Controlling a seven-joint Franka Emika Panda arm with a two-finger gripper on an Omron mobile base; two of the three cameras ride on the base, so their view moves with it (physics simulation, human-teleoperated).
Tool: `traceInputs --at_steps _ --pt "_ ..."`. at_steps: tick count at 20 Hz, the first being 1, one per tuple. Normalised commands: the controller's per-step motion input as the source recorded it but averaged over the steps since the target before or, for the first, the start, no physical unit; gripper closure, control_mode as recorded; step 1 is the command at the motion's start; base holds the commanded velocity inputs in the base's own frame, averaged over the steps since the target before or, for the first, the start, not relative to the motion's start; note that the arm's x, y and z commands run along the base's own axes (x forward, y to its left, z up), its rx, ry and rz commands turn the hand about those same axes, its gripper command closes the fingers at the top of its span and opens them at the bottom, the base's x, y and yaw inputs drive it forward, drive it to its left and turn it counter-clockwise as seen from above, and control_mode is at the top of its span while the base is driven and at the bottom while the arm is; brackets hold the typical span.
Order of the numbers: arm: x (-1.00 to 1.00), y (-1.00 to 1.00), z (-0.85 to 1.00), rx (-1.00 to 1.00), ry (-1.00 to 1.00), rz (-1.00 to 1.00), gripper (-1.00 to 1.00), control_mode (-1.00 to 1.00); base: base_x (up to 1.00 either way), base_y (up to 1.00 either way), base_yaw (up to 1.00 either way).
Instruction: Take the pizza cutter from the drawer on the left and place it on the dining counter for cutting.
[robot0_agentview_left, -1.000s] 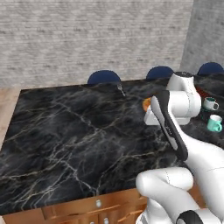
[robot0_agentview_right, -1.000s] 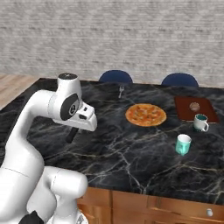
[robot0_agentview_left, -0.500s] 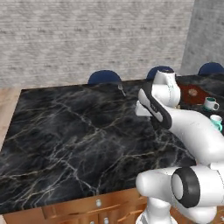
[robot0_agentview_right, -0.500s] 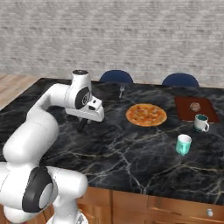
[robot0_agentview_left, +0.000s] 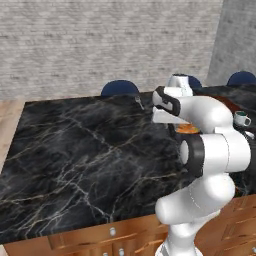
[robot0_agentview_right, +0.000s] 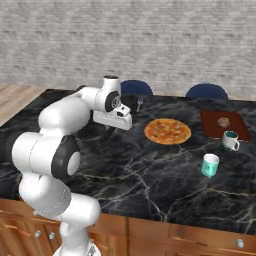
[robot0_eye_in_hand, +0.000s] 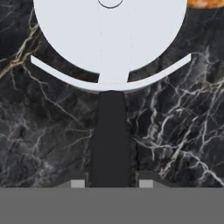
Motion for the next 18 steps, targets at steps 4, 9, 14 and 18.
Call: traceInputs --at_steps 4,9,14,18 --pt "1.00 -0.36 -0.44 0.01 0.00 -0.02 1.00 -1.00 0.00 0.00 0.00" --pt "0.79 -0.01 -0.60 0.00 -0.01 0.00 1.00 -1.00 0.00 0.00 0.00" --pt "0.77 -0.07 -0.51 0.01 -0.03 0.00 1.00 -1.00 0.00 0.00 0.00" --pt "0.64 -0.12 -0.57 0.01 -0.04 0.00 1.00 -1.00 0.00 0.00 0.00"
